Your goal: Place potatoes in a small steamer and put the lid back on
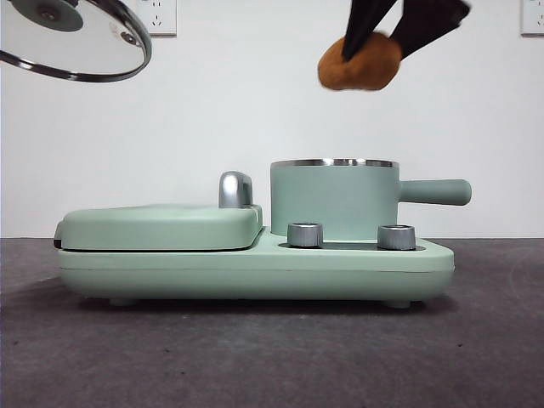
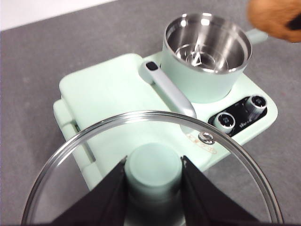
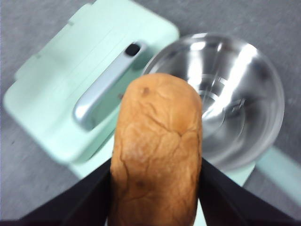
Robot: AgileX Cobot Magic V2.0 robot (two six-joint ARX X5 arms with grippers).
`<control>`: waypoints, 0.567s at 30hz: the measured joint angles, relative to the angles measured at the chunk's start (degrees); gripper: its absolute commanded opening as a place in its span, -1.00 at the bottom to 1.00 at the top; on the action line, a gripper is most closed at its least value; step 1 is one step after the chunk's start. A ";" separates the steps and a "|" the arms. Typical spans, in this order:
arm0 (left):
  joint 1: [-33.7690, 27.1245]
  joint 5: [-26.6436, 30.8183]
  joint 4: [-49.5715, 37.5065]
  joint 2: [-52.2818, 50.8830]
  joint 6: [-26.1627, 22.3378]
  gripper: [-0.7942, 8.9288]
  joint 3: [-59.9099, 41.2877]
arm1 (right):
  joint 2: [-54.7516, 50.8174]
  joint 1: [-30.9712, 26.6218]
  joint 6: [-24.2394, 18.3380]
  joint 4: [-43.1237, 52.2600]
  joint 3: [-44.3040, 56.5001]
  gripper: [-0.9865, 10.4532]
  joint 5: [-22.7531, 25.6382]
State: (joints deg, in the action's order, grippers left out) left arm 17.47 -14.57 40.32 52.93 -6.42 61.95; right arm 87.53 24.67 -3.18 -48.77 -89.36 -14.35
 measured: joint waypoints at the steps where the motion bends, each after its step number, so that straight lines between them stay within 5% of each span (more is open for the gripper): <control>1: 0.00 0.00 -0.07 0.00 0.02 -0.82 0.00 | 1.42 -0.07 -0.02 0.37 -0.98 -0.42 0.09; 17: 0.02 -2.12 -0.74 0.00 0.02 -0.82 0.00 | 17.40 -1.53 -0.44 7.74 -4.90 -0.42 1.16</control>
State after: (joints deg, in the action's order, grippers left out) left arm 17.50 -16.69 39.57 52.93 -6.39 61.95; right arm 104.92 23.14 -3.62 -41.04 -94.26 -13.19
